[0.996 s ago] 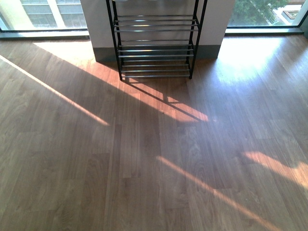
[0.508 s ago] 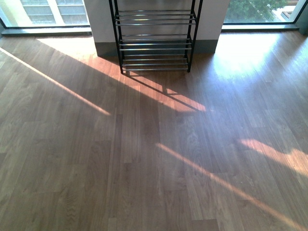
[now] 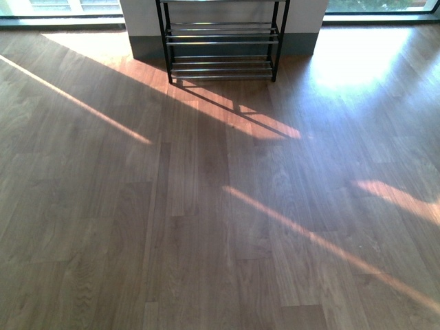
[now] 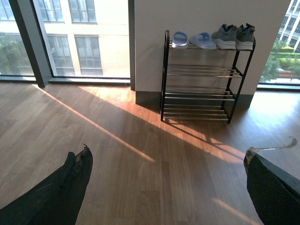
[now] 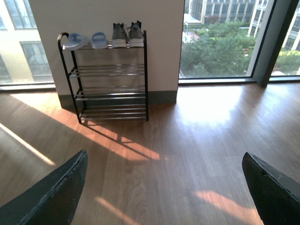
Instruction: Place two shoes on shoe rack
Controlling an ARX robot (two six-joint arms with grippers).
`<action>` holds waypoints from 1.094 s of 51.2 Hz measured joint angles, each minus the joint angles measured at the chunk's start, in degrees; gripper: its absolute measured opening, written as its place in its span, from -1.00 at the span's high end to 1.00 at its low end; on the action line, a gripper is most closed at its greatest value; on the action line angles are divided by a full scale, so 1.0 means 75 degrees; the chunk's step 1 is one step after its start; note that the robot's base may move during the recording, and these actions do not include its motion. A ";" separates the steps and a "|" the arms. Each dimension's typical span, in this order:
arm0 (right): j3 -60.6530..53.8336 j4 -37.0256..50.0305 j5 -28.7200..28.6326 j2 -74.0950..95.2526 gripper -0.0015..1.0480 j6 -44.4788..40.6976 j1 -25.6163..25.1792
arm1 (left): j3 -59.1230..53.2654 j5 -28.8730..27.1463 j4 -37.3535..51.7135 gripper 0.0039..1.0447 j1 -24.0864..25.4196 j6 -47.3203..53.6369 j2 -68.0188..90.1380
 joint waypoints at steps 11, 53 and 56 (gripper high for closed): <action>0.0000 0.0000 0.0000 0.0000 -0.82 -0.0003 0.0000 | 0.0000 0.0000 0.0000 -0.83 0.0000 0.0003 0.0000; 0.0000 -0.0003 0.0000 0.0000 -0.82 0.0000 0.0000 | 0.0003 0.0000 0.0000 -0.83 0.0000 0.0003 0.0000; 0.0000 -0.0003 0.0000 0.0000 -0.82 0.0000 0.0000 | 0.0003 0.0000 0.0000 -0.83 0.0000 0.0003 -0.0003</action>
